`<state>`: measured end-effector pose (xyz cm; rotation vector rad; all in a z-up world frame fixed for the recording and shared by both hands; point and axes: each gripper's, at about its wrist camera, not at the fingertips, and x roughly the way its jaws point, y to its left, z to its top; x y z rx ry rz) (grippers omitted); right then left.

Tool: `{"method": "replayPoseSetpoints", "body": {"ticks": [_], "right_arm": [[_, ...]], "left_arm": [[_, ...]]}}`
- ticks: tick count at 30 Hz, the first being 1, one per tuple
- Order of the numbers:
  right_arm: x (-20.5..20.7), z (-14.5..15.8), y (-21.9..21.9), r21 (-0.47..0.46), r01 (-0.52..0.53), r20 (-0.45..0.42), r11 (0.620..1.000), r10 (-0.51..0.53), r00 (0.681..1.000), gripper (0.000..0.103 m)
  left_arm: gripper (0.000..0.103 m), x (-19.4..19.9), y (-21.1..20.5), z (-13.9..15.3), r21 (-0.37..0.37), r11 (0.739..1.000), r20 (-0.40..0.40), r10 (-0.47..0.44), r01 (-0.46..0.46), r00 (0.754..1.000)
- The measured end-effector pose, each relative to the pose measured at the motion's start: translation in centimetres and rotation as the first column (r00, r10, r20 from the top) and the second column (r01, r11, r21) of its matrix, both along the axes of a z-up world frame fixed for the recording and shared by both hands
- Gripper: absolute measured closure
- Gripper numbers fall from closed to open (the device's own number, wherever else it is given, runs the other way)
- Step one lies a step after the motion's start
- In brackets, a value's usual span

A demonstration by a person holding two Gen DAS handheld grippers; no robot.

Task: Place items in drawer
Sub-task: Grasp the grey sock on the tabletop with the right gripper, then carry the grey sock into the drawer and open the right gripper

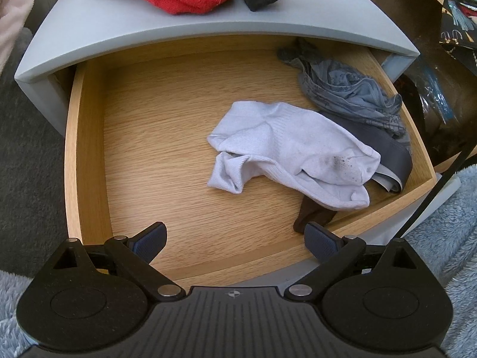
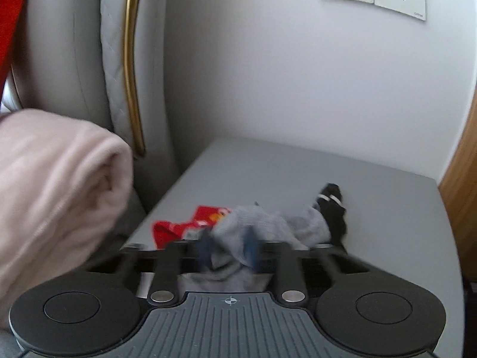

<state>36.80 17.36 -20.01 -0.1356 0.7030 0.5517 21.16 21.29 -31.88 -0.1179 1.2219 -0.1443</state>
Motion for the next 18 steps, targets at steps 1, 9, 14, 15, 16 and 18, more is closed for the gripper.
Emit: {"method": "replayPoseSetpoints", "body": {"ticks": [1, 9, 14, 15, 16, 18], "right_arm": [[-0.3, -0.1, -0.4, 0.012, 0.001, 0.016, 1.0, -0.001, 1.0, 0.098], [-2.0, 5.0, -6.0, 0.248, -0.054, 0.122, 0.967, 0.024, 0.992, 0.098], [-4.5, 7.8, -10.8, 0.333, -0.151, 0.167, 0.931, 0.099, 0.981, 0.099], [-5.0, 8.1, -11.8, 0.35, -0.165, 0.169, 0.922, 0.112, 0.979, 0.098], [-5.7, 8.3, -13.0, 0.371, -0.181, 0.175, 0.911, 0.123, 0.977, 0.098], [-6.9, 8.4, -15.0, 0.398, -0.185, 0.185, 0.898, 0.119, 0.975, 0.098]], "left_arm": [[0.003, 0.0, 0.0, 0.0, 0.0, 1.0, 0.0, 0.0, 0.0, 1.0], [0.003, 0.0, 0.0, 0.0, -0.005, 1.0, 0.002, -0.001, 0.001, 1.0], [0.003, 0.1, 0.1, -0.1, -0.007, 1.0, -0.001, 0.001, -0.001, 1.0], [0.003, 0.1, 0.1, -0.1, -0.007, 1.0, -0.001, 0.001, -0.001, 1.0], [0.003, 0.1, 0.0, -0.1, -0.006, 1.0, 0.0, 0.001, -0.001, 1.0], [0.003, 0.1, 0.0, -0.1, -0.005, 1.0, 0.002, -0.001, 0.001, 1.0]]}}
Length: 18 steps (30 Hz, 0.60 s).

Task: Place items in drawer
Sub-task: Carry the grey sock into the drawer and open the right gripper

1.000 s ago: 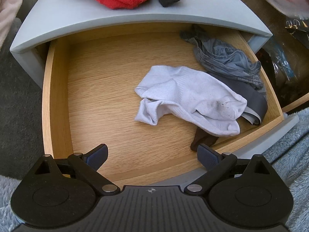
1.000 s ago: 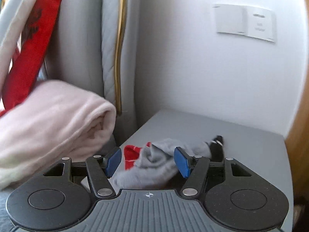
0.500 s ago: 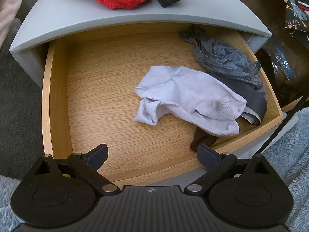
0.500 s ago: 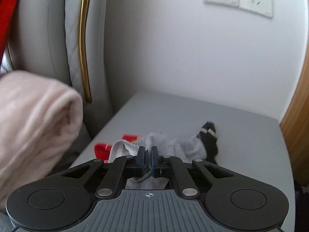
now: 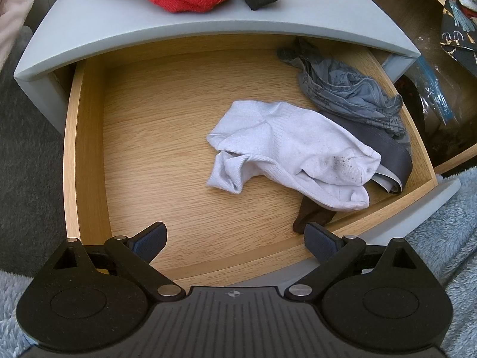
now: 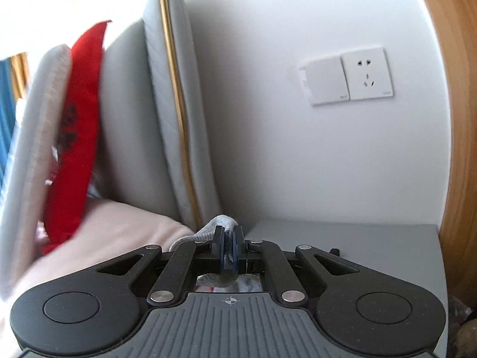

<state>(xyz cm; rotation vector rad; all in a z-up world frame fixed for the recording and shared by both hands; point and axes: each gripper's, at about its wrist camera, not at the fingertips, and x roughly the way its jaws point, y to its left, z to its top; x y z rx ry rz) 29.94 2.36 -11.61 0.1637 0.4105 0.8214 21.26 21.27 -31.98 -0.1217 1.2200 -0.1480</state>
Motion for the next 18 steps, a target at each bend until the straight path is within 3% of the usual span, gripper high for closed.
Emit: {"method": "replayPoseSetpoints", "body": {"ticks": [5, 8, 18], "right_arm": [[-2.4, -0.9, -5.8, 0.138, 0.079, -0.032, 0.987, -0.075, 0.997, 0.098], [-3.1, -2.5, -8.4, 0.237, 0.072, -0.103, 0.969, -0.048, 0.994, 0.098], [-2.9, -5.2, -3.5, 0.175, -0.155, -0.181, 0.972, 0.186, 0.966, 0.098]], "left_arm": [[0.003, 0.0, -0.1, 0.0, 0.005, 1.0, 0.003, 0.0, 0.0, 1.0], [0.003, -0.1, -0.2, 0.1, 0.01, 1.0, 0.006, -0.001, 0.001, 1.0], [0.003, -0.1, -0.3, 0.1, 0.012, 1.0, 0.008, -0.005, 0.005, 1.0]]}}
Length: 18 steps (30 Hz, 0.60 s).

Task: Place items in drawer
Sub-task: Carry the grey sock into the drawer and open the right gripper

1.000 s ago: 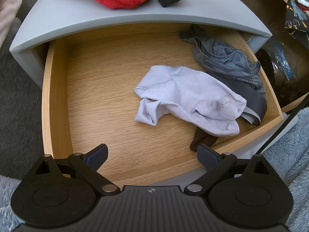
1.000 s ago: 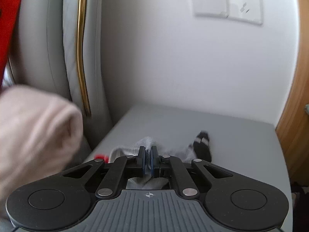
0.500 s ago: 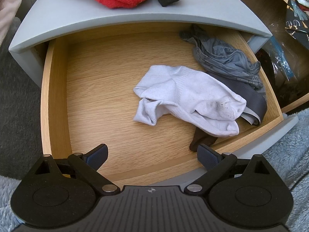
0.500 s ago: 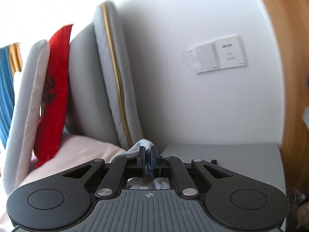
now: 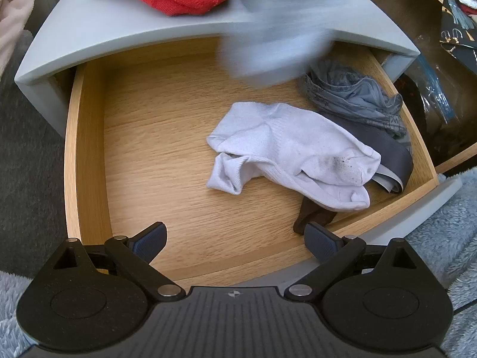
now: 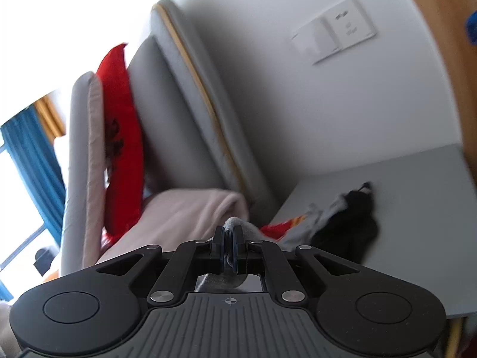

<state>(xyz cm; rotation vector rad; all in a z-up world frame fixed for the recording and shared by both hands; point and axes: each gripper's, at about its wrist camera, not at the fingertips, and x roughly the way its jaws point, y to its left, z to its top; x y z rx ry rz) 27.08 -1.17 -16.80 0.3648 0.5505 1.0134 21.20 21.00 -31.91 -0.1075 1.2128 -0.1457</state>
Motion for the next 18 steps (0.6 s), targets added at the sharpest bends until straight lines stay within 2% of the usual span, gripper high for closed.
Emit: {"method": "replayPoseSetpoints", "body": {"ticks": [3, 6, 8, 11, 15, 18], "right_arm": [[0.6, -1.5, 2.4, -0.056, -0.026, -0.044, 0.998, 0.024, 0.999, 0.098], [1.1, -4.2, 5.0, -0.191, -0.066, -0.102, 0.979, 0.047, 0.994, 0.098], [1.3, -6.1, 6.0, -0.34, -0.057, -0.115, 0.939, 0.018, 0.993, 0.098], [1.7, -8.1, 5.7, -0.477, -0.018, -0.158, 0.879, -0.066, 0.985, 0.098], [1.9, -9.6, 3.3, -0.568, 0.046, -0.201, 0.822, -0.193, 0.96, 0.099], [1.9, -11.3, 1.7, -0.645, 0.067, -0.272, 0.761, -0.311, 0.911, 0.099]], "left_arm": [[0.003, 0.0, 0.1, 0.0, 0.001, 1.0, 0.002, -0.003, 0.003, 1.0], [0.003, -0.2, -0.1, 0.1, 0.011, 1.0, 0.009, -0.007, 0.007, 1.0], [0.003, -0.2, 0.0, 0.2, 0.01, 1.0, 0.009, -0.007, 0.007, 1.0], [0.003, -0.1, 0.1, 0.2, 0.006, 1.0, 0.007, -0.004, 0.004, 1.0], [0.003, -0.1, 0.1, 0.2, 0.003, 1.0, 0.005, -0.001, 0.001, 1.0], [0.003, -0.1, 0.0, 0.2, 0.006, 1.0, 0.006, 0.001, -0.001, 1.0]]}}
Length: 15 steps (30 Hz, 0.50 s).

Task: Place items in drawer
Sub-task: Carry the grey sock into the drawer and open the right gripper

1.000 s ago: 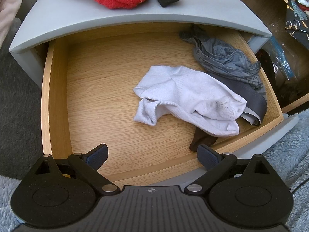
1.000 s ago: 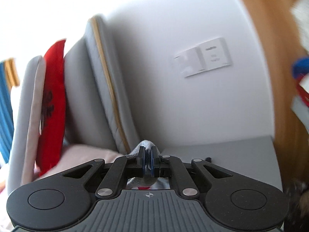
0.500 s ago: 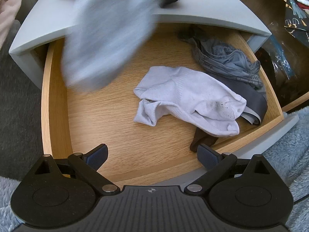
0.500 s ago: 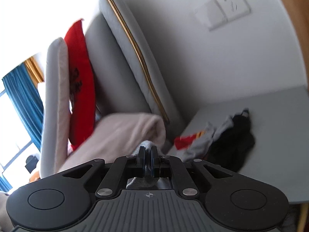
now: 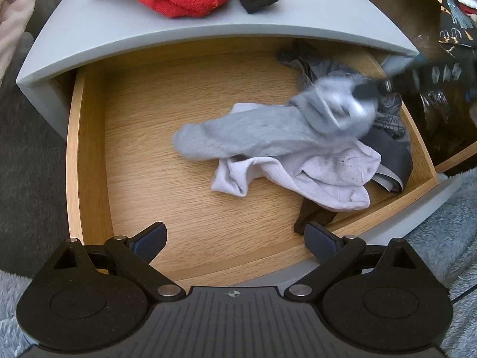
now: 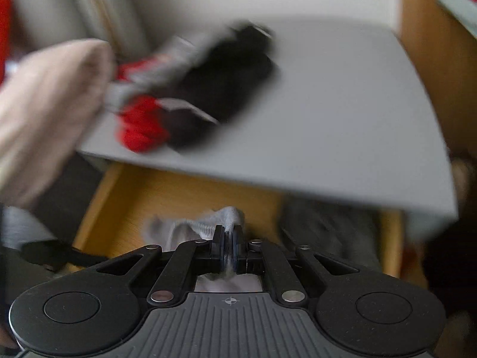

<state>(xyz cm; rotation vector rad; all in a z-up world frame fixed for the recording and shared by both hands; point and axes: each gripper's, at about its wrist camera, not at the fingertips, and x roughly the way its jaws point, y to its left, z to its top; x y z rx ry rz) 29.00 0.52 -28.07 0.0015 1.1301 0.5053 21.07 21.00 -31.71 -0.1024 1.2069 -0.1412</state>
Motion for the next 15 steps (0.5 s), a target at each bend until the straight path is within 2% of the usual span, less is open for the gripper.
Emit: {"method": "replayPoseSetpoints", "body": {"ticks": [3, 8, 15], "right_arm": [[-0.1, -1.3, -0.7, -0.053, 0.058, -0.072, 0.997, -0.062, 0.995, 0.099], [-0.5, -2.0, 0.2, -0.112, 0.026, -0.086, 0.993, -0.035, 0.996, 0.099], [0.3, -2.4, -0.5, -0.191, 0.101, -0.098, 0.976, -0.121, 0.988, 0.098]], "left_arm": [[0.003, -0.1, 0.0, 0.1, 0.002, 1.0, 0.005, 0.0, 0.0, 1.0], [0.003, -0.2, -0.1, 0.1, 0.001, 1.0, 0.008, -0.001, 0.001, 1.0], [0.003, -0.2, -0.1, 0.2, 0.001, 1.0, 0.008, -0.001, 0.001, 1.0]]}}
